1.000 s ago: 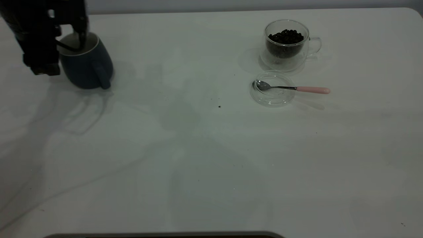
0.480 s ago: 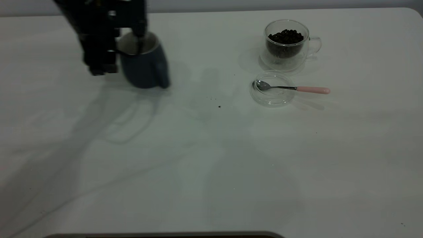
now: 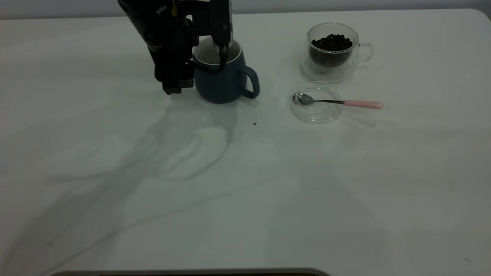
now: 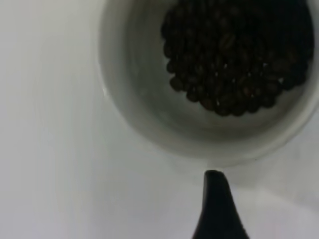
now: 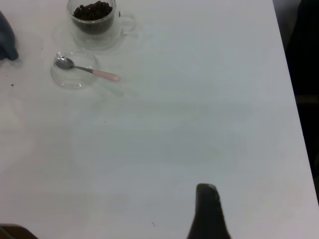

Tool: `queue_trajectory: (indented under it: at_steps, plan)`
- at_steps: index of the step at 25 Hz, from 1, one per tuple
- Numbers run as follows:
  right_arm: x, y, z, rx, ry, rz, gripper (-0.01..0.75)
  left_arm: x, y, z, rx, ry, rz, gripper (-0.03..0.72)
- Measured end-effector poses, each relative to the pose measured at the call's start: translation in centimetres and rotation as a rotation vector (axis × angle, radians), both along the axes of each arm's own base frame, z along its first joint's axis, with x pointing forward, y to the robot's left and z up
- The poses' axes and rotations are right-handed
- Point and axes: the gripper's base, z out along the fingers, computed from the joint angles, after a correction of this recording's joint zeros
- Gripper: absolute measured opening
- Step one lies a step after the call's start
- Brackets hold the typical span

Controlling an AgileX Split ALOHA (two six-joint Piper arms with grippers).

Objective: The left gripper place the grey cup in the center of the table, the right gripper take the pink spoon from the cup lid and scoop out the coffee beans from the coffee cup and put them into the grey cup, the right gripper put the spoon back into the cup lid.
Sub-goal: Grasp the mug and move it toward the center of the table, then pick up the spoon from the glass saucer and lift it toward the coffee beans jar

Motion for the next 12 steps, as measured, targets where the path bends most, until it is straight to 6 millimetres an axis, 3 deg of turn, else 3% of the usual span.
queue_trajectory:
  at_steps: [3, 6, 12]
  plan:
    - [0.0, 0.0, 0.0, 0.000, 0.000, 0.000, 0.587, -0.2, 0.5, 3.4, -0.012, -0.002, 0.111, 0.567]
    - [0.0, 0.0, 0.0, 0.000, 0.000, 0.000, 0.587, -1.1, 1.6, 8.7, -0.024, -0.009, 0.272, 0.567]
    - [0.0, 0.0, 0.0, 0.000, 0.000, 0.000, 0.587, -5.8, 5.1, 20.4, -0.094, -0.038, 0.669, 0.567]
